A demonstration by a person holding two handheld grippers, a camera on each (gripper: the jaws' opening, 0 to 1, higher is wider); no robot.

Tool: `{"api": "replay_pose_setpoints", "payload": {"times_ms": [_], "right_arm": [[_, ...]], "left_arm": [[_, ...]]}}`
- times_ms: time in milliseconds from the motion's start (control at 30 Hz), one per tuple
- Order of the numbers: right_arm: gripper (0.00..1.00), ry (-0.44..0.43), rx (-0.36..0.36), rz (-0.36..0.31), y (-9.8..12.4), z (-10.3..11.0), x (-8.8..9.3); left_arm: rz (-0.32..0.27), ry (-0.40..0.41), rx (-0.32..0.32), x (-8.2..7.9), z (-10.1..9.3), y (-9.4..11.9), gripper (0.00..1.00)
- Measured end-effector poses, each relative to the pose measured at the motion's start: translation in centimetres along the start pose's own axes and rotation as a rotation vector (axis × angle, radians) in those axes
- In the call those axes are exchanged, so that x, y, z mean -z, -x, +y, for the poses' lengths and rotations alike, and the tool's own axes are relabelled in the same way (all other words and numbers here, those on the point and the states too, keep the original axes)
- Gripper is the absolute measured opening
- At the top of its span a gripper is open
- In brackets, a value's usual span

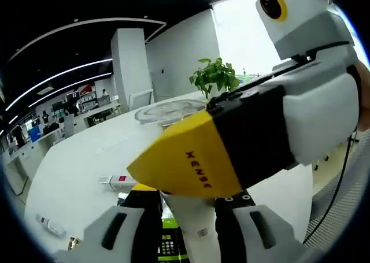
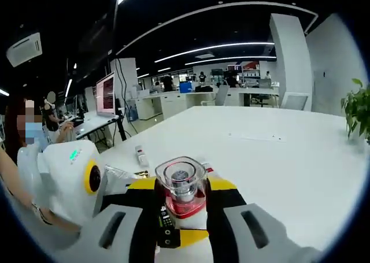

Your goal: Arrange the skincare products in the storage area until every visible bottle or jar stands upright without overlapping.

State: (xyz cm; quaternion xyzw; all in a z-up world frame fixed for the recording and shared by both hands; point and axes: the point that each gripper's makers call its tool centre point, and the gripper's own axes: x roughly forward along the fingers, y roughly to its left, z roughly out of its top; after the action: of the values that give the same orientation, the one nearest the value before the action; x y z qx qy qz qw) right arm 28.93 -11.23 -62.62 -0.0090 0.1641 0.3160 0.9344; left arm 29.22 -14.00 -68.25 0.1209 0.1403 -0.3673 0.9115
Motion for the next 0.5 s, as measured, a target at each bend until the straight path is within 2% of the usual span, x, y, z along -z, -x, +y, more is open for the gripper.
{"api": "replay_pose_setpoints", "payload": {"times_ms": [67,133,233,333,367,433,500], "right_arm": [[0.3,0.029,-0.009,0.014,-0.1,0.3,0.0],[0.3,0.03,-0.024,0.024,-0.1,0.3,-0.1],[0.29,0.032,-0.058,0.03,0.2,0.3,0.0],[0.28,0.025,-0.106,0.013,0.8,0.7,-0.2],[0.27,0.021,-0.123,0.022,1.1,0.6,-0.1],[0.27,0.035,-0.139,0.005,1.5,0.3,-0.3],[0.27,0.036,-0.161,-0.002,2.2,0.2,-0.5]], "left_arm": [[0.003,0.003,0.011,0.0,0.1,0.1,0.28],[-0.001,0.021,0.059,0.1,0.0,0.2,0.28],[-0.017,-0.007,0.145,0.2,-0.2,0.2,0.27],[-0.015,-0.039,0.199,0.2,-0.2,0.3,0.27],[-0.015,-0.079,0.224,0.2,-0.1,0.2,0.28],[-0.014,-0.058,0.263,0.2,-0.1,0.2,0.27],[-0.011,-0.078,0.298,0.3,0.3,0.2,0.27]]}}
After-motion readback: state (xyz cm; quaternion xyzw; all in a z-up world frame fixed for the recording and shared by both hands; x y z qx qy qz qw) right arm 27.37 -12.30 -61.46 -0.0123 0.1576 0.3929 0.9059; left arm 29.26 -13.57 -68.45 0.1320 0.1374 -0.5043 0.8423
